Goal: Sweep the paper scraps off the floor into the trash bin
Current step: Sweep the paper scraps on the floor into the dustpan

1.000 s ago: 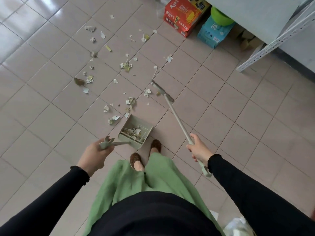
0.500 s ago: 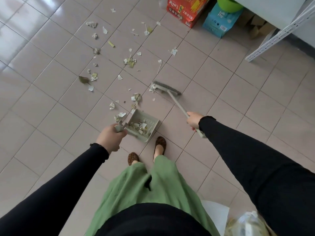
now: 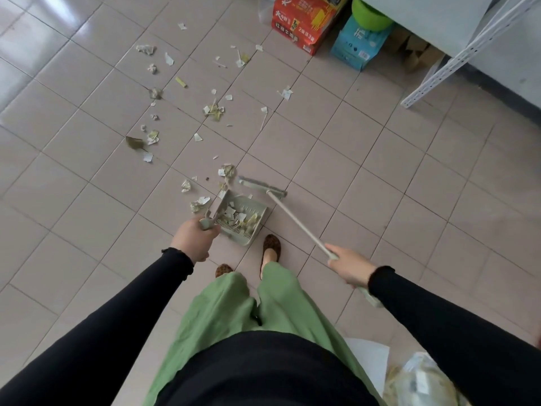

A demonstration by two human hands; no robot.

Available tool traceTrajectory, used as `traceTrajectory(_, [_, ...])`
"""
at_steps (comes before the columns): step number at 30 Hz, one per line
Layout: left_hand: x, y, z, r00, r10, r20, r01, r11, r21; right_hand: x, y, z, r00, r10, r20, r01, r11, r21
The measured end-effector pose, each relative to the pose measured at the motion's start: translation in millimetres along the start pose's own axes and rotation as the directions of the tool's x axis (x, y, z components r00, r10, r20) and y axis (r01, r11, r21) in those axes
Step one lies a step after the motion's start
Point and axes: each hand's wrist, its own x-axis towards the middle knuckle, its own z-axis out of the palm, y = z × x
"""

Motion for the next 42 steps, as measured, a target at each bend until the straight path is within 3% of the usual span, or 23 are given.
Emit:
traceTrajectory(4, [-1.7,-8.9,-0.4,1.000,0.017,0.004,-0.017,1.000,0.020,22.1,-16.8,11.3,0.993,0.031,0.111,-0.029,0.999,-0.015])
traceTrajectory(9, [-7.5,-15.7,-1.2,1.000,0.028,0.008,-0.028,0.999,0.027,-23.7,26.7,-1.4,0.985,0.026,0.173,-0.049,0.990,0.131])
traceTrajectory(19, [-54.2,-53.1,-12.7,0.999,0.021,-0.036,-0.022,0.999,-0.036,-5.1,21.2,-2.0,0.998,-0.007,0.066,-0.008,0.975,0.224])
traceTrajectory(27, [-71.3,-94.8,-26.4,0.999,0.004,-0.052,-0.003,1.000,0.018,-9.6,-6.4,54.5,0.998,0.002,0.056,-0.005,0.998,0.055])
traceTrajectory(31, [-69.6,-107.0,-31.2,0.998,-0.018,-0.052,0.017,1.000,-0.022,-24.4,-18.2,87.9,0.989,0.004,0.147,0.001,1.000,-0.031])
traceTrajectory(38, [-77.9,-140.6,-43.3,0.997,-0.015,-0.082,0.008,0.997,-0.078,-64.2,11.8,93.9,0.984,-0.022,0.175,0.005,0.995,0.096])
traceTrajectory(42, [-84.6,-162.3,-60.8,0.990,-0.060,-0.124,0.041,0.988,-0.149,-47.0,-24.4,94.8,0.993,-0.066,0.101,0.051,0.988,0.144])
